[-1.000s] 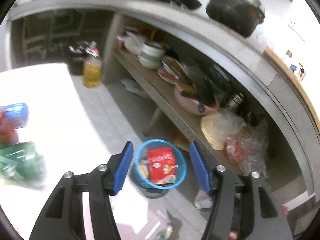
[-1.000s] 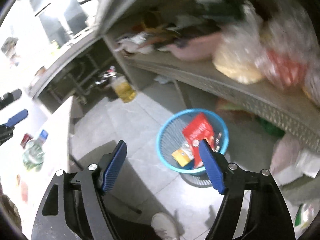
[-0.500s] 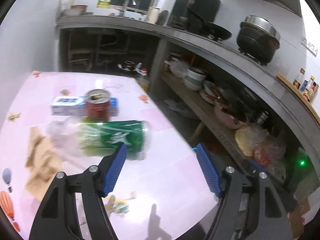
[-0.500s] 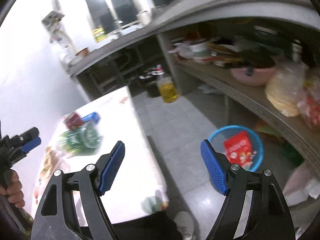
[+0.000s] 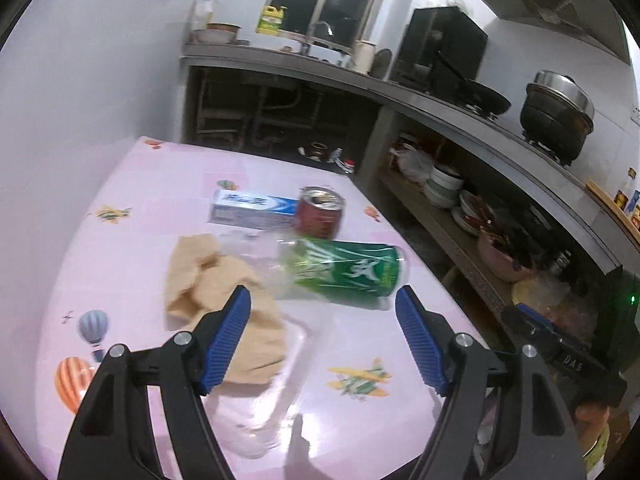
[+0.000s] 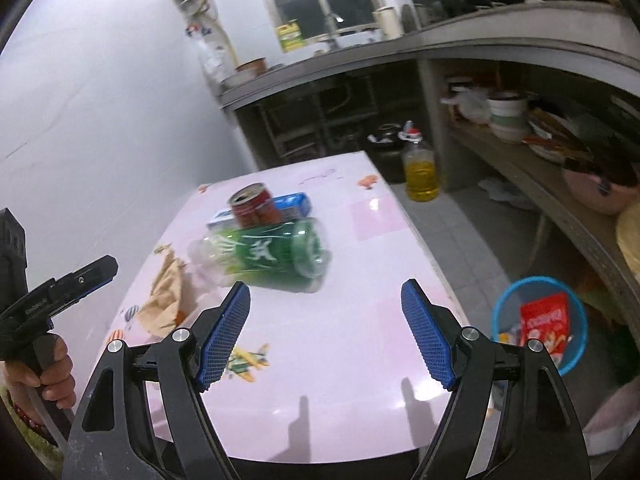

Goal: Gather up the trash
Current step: 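Move both open tools back over the table toward the beige cloth, then grasp the beige cloth with the left tool and lift it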

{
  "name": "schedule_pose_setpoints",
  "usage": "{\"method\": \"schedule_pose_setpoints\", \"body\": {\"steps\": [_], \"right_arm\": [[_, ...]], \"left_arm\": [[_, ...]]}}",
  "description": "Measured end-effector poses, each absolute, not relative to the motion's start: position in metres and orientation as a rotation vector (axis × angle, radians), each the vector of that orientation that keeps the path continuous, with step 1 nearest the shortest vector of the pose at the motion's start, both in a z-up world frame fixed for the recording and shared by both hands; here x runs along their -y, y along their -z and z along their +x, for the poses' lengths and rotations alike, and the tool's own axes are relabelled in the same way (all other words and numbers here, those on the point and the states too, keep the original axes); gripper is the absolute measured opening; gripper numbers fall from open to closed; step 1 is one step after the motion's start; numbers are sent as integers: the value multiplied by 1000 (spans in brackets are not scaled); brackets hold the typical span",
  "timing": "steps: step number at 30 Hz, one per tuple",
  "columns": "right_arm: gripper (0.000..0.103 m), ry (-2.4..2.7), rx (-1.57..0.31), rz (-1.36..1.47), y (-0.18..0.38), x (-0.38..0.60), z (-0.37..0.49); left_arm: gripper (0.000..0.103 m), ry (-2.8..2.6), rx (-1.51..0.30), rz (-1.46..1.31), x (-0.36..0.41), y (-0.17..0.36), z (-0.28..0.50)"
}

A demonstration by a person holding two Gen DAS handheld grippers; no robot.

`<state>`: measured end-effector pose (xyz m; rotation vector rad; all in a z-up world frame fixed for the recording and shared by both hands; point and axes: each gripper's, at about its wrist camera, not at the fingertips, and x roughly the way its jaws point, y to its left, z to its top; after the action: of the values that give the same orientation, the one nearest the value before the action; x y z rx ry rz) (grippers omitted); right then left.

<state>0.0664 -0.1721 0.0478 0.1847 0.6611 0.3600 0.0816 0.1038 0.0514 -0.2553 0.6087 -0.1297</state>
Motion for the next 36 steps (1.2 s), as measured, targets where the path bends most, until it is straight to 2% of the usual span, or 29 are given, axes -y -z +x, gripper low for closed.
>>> {"method": "schedule_pose_setpoints", "body": {"steps": [15,21,30,36], "right_arm": [[74,-461,-785,187,-29,131,74],[74,-509,-793,173,-32,119,71],[74,-544,-828,165,-29,107,72],[74,-549,-837,161,-26,104,73]], "left_arm": [[73,32,-669,-280,-162,-20,39],[73,62,-675,-278,-160,-17,55],[74,119,-738,-66,-151,-3,118],[77,155,-831,-211,-181,8,169]]}}
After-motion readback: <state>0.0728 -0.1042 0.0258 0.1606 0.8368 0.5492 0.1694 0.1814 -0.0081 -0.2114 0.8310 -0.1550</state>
